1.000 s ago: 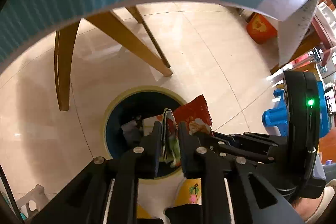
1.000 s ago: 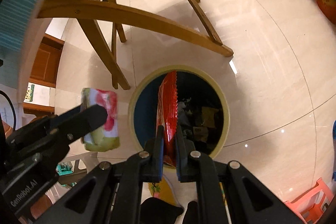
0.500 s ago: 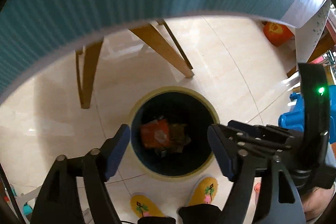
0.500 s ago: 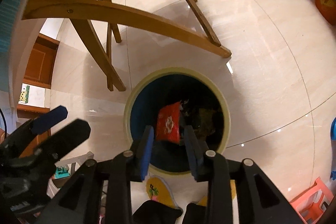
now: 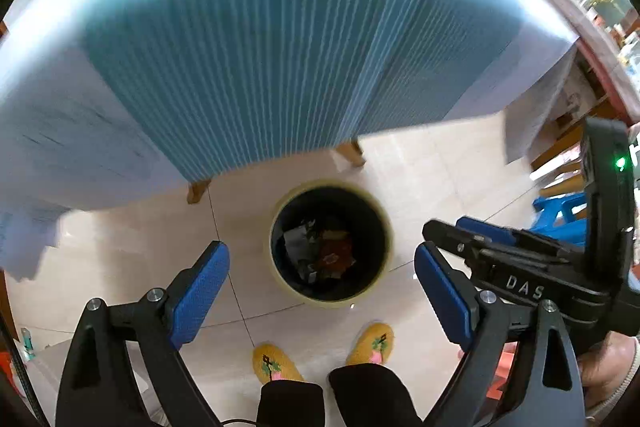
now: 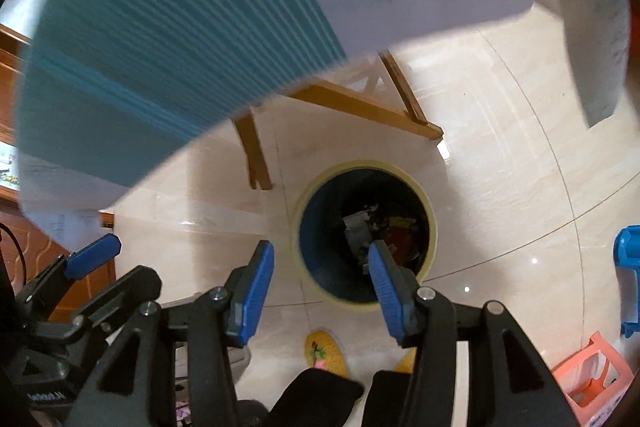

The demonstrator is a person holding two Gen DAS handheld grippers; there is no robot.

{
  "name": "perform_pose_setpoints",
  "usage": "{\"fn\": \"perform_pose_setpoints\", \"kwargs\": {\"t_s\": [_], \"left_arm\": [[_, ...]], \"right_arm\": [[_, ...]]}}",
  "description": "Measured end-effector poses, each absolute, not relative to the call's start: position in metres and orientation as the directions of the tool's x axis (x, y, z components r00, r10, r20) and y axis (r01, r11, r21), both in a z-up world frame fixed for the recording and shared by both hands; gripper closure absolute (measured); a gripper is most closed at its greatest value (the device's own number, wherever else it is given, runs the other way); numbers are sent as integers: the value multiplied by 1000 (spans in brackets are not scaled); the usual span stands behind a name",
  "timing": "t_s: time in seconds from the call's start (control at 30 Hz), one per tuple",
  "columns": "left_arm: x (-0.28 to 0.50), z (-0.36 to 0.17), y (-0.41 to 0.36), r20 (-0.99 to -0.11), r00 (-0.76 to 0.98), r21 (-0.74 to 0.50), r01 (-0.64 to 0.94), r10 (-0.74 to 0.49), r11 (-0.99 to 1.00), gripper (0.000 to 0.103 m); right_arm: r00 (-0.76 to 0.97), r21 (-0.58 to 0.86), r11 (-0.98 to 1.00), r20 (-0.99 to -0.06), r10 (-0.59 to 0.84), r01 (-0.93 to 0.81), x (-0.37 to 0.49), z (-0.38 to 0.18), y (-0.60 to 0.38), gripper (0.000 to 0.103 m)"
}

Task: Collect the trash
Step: 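Raise both tools back above the table, then grasp the brown cup holder with the left gripper while the right grasps the red box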

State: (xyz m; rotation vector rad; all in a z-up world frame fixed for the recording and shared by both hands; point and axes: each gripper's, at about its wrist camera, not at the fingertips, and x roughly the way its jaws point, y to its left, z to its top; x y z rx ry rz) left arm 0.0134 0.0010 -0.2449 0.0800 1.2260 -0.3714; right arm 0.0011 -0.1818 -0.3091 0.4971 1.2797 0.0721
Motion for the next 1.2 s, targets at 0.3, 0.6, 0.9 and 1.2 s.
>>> {"fn": "perform_pose_setpoints", "kwargs": {"t_s": [0.3, 0.6, 0.9, 1.2], "left_arm": [[0, -103, 10, -857, 423, -159, 325, -293, 932, 10], [0, 14, 7, -760, 581, -134, 299, -292, 945, 10], [4, 89, 4, -652, 728, -95, 198, -211, 976, 10], [33, 97, 34, -677, 723, -140, 58, -138, 988, 10]], "right_arm": [[378, 428, 896, -854, 359, 116, -16, -171, -174, 53], [507, 426, 905, -781, 365, 6, -14, -45, -190, 53], [595, 403, 907, -701, 394, -127, -1, 25, -201, 53], [602, 393, 895, -670, 435, -209, 28, 38, -194, 53]]}}
